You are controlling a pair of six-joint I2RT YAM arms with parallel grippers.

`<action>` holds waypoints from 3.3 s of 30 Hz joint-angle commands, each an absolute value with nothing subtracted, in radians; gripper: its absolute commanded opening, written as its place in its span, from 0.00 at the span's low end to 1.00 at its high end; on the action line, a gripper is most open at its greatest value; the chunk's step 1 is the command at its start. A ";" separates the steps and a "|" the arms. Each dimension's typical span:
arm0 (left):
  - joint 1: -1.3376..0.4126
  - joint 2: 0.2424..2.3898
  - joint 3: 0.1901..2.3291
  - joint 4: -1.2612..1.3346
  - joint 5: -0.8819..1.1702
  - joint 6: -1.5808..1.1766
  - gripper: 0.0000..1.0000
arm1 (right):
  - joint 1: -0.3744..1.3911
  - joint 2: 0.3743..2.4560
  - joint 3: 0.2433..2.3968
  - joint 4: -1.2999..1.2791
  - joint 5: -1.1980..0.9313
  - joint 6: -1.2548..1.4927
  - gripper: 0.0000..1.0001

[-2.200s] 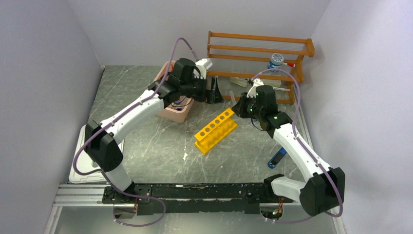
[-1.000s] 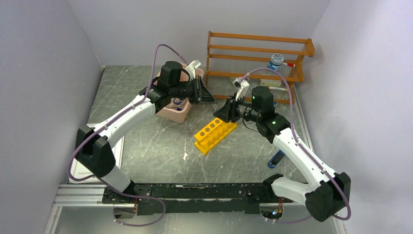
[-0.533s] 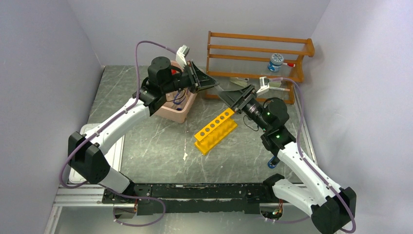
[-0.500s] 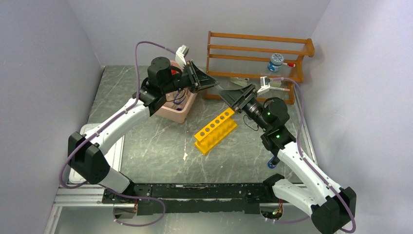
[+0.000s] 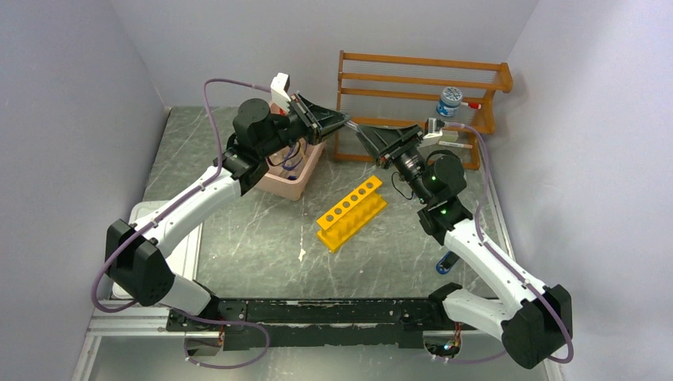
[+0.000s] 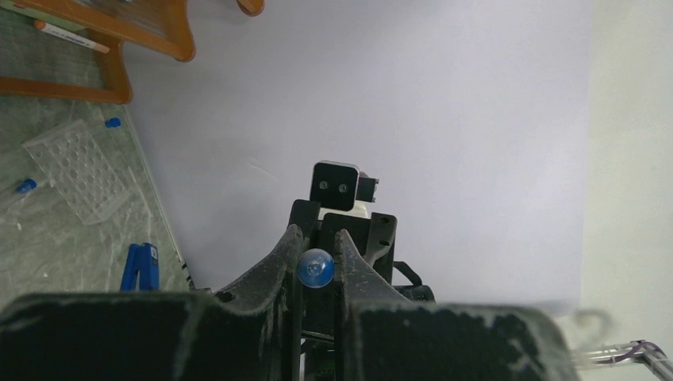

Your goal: Organize the chemistry lab equipment

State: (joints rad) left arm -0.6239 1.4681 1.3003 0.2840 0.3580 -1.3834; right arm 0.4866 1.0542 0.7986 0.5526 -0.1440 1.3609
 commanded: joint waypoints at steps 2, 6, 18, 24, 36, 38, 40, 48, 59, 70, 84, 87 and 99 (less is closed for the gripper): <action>-0.639 1.475 1.289 0.358 0.335 -1.413 0.05 | 0.493 1.084 0.821 0.686 -0.182 1.408 0.35; -0.644 1.470 1.282 0.363 0.321 -1.401 0.05 | 0.493 1.094 0.819 0.700 -0.177 1.417 0.31; -0.643 1.452 1.302 0.279 0.317 -1.333 0.29 | 0.489 1.072 0.839 0.576 -0.150 1.365 0.14; -0.623 1.427 1.370 0.081 0.336 -1.126 0.80 | 0.419 1.034 0.921 0.280 -0.222 1.177 0.13; -0.572 1.209 1.283 -0.348 0.188 -0.546 0.87 | 0.225 1.141 1.244 -0.761 -0.112 0.505 0.15; -0.572 1.173 1.259 -0.409 0.155 -0.490 0.87 | 0.216 1.165 1.256 -0.837 -0.057 0.460 0.15; -0.572 1.141 1.235 -0.439 0.139 -0.456 0.86 | 0.202 1.199 1.258 -0.889 0.010 0.438 0.16; -0.572 1.085 1.195 -0.460 0.226 -0.415 0.85 | 0.109 1.369 1.325 -0.913 0.205 0.389 0.15; -0.578 1.160 1.232 -0.422 0.215 -0.391 0.85 | 0.022 1.576 1.390 -0.786 0.275 0.366 0.16; -0.578 1.300 1.321 -0.372 0.236 -0.354 0.84 | 0.006 1.727 1.433 -0.708 0.243 0.353 0.16; -0.592 1.362 1.408 -0.448 0.133 -0.275 0.85 | -0.025 1.844 1.519 -0.764 0.158 0.324 0.17; -0.592 1.359 1.396 -0.441 0.123 -0.278 0.85 | -0.028 1.838 1.513 -0.779 0.166 0.321 0.16; -0.592 1.363 1.369 -0.431 0.138 -0.280 0.85 | -0.033 1.787 1.420 -0.753 0.143 0.325 0.17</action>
